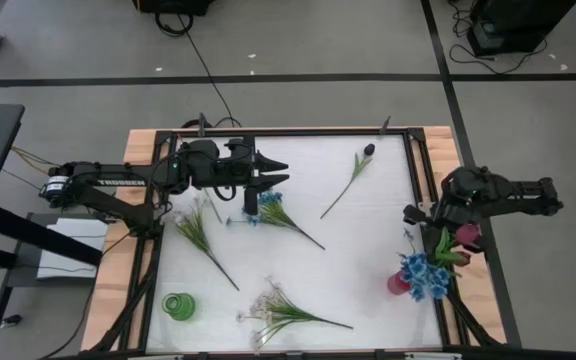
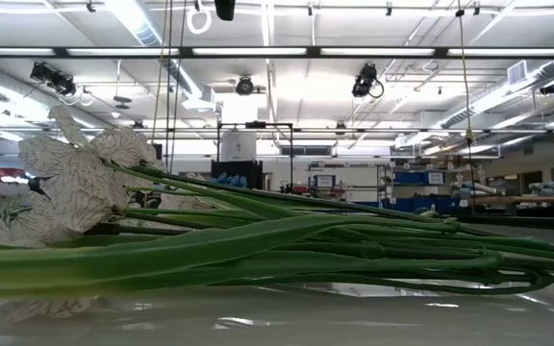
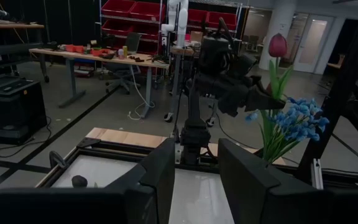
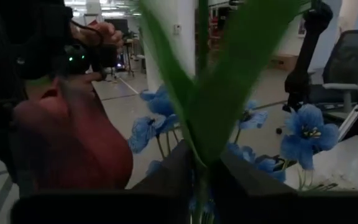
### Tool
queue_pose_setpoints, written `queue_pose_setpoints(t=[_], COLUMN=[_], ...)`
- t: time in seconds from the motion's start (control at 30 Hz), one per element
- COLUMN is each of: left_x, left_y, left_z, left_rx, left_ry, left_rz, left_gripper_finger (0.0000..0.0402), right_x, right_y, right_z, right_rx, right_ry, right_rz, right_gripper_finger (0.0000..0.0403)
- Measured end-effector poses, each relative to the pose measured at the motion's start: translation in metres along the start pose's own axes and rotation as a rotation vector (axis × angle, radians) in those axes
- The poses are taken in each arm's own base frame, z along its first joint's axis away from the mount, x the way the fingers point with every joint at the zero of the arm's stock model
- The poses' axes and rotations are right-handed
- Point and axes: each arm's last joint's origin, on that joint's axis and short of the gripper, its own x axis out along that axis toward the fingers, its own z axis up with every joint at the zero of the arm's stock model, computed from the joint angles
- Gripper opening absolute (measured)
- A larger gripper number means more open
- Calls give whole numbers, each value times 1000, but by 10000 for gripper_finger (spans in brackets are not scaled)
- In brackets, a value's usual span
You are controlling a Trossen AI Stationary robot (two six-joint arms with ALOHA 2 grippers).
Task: Sort flowers into vase by color
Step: Put the red tulip flower into the red flower vase
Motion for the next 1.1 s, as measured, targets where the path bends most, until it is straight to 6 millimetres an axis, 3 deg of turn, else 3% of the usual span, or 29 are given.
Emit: queue_pose_setpoints(t=[0.2, 0.33, 0.47, 0.8, 0.9, 1.1], left_x=[0, 0, 0, 0, 0, 0], left_y=[0, 0, 0, 0, 0, 0], left_z=[0, 0, 0, 0, 0, 0], left_rx=[0, 0, 0, 0, 0, 0], left_ry=[0, 0, 0, 0, 0, 0], left_rz=[0, 0, 0, 0, 0, 0], left_gripper_finger=[126, 126, 126, 126, 126, 126], right_x=[0, 0, 0, 0, 0, 0], right_y=[0, 1, 1, 1, 2, 2], right_z=[2, 4, 4, 1, 0, 0], right_rx=[-3, 13, 26, 55, 72, 230], right_ry=[-14, -21, -21, -2, 3, 8], right_rz=[11, 29, 40, 50, 66, 68], right_gripper_finger=[124, 138, 122, 9, 17, 74])
